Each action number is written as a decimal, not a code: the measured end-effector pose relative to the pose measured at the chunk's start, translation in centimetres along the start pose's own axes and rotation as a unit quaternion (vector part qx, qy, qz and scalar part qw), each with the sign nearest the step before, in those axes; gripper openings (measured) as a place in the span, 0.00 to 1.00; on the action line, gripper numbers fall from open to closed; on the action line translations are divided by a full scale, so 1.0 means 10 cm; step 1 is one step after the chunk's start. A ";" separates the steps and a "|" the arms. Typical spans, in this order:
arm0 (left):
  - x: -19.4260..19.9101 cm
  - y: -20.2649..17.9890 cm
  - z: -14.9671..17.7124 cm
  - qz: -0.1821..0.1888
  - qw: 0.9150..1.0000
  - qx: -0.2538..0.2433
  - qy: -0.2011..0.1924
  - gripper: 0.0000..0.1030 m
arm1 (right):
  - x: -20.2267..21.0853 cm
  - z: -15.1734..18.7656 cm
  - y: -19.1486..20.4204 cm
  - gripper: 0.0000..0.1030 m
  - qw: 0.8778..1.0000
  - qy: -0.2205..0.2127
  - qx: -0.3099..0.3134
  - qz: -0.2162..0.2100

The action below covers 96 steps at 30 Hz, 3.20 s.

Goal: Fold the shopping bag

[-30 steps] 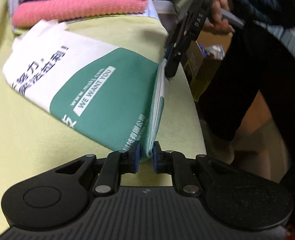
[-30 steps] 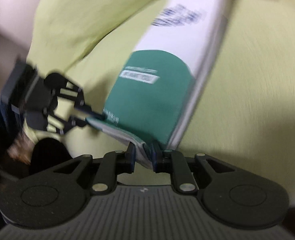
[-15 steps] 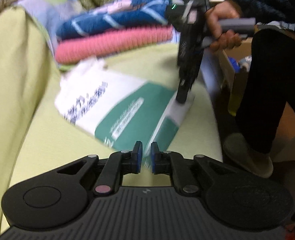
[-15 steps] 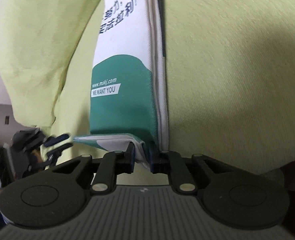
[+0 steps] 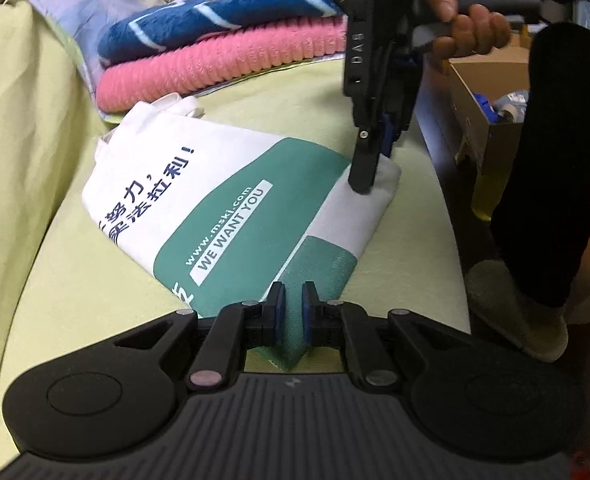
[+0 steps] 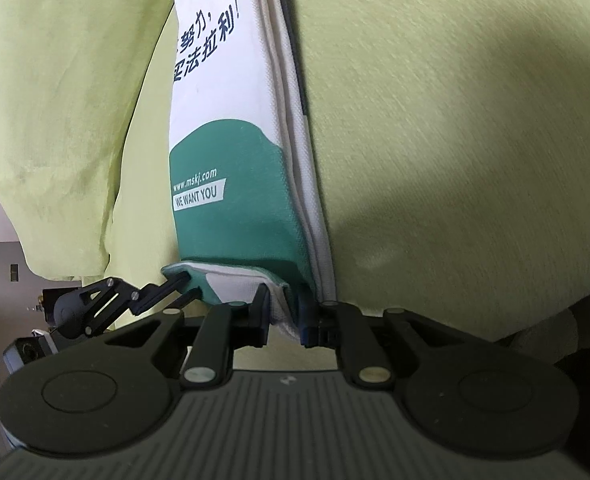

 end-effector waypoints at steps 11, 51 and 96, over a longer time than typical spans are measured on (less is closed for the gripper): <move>-0.07 0.03 0.02 -0.006 0.999 0.040 -0.010 0.05 | 0.19 0.57 0.53 0.27 0.906 -0.274 0.282 0.155; 0.39 -0.30 0.13 -0.167 0.969 -0.179 -0.041 0.20 | -0.11 0.70 0.52 0.00 0.851 -0.339 0.352 0.190; 0.03 0.06 0.19 0.068 0.981 -0.180 -0.008 0.22 | -0.14 0.97 0.48 0.25 0.625 -0.136 0.736 0.221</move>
Point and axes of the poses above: each gripper's, at about its wrist camera, not at the fingertips, and x roughly against the way its jaws point, y to its left, z to its underside, the point moved 9 cm from there along -x, roughly the way its jaws point, and after that the axes turned 9 degrees about -x, right-handed, at the moved point
